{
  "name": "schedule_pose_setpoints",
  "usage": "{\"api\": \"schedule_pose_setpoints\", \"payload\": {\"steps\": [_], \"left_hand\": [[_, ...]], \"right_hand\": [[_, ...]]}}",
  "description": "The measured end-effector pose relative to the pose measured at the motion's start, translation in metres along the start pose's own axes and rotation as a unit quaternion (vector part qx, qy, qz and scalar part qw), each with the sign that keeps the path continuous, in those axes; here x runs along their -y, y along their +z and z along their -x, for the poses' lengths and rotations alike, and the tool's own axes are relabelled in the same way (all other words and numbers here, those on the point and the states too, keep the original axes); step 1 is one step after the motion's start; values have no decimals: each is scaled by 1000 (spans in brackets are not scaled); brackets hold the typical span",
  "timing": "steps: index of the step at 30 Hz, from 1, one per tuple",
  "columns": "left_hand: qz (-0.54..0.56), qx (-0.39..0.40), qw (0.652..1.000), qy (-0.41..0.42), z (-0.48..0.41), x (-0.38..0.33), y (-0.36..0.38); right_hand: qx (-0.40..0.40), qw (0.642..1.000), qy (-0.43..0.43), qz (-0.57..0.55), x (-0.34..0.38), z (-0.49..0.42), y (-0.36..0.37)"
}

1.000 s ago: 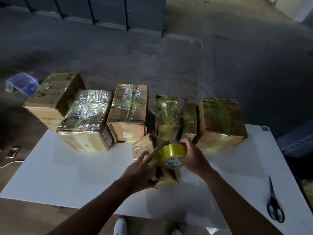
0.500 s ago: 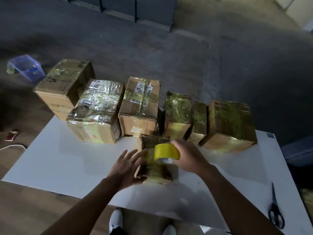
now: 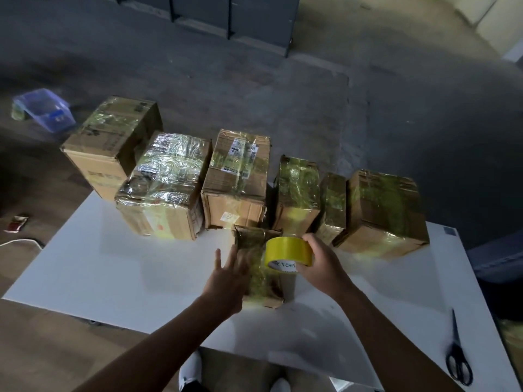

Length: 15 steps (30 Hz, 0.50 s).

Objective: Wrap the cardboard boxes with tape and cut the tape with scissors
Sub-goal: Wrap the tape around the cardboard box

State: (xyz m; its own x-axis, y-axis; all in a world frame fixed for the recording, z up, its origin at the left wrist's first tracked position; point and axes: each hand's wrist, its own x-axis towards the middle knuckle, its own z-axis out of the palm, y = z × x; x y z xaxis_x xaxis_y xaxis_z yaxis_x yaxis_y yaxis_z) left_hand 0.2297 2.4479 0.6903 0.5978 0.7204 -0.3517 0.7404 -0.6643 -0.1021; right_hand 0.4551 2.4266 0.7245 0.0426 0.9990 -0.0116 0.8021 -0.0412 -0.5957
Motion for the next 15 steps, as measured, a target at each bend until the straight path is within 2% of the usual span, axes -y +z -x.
{"api": "schedule_pose_setpoints", "payload": {"steps": [9,12,15], "left_hand": [[-26,30,999,-4,-5,-6,-5],[37,-26,999,12,-11,-22,-4],[86,-39,995,10,-15,-29,3]], "right_hand": [[36,993,-54,99,-7,-1,-17],[31,990,-72,119,-4,-3,-14],[25,990,-69,117,-9,1,-16]]}}
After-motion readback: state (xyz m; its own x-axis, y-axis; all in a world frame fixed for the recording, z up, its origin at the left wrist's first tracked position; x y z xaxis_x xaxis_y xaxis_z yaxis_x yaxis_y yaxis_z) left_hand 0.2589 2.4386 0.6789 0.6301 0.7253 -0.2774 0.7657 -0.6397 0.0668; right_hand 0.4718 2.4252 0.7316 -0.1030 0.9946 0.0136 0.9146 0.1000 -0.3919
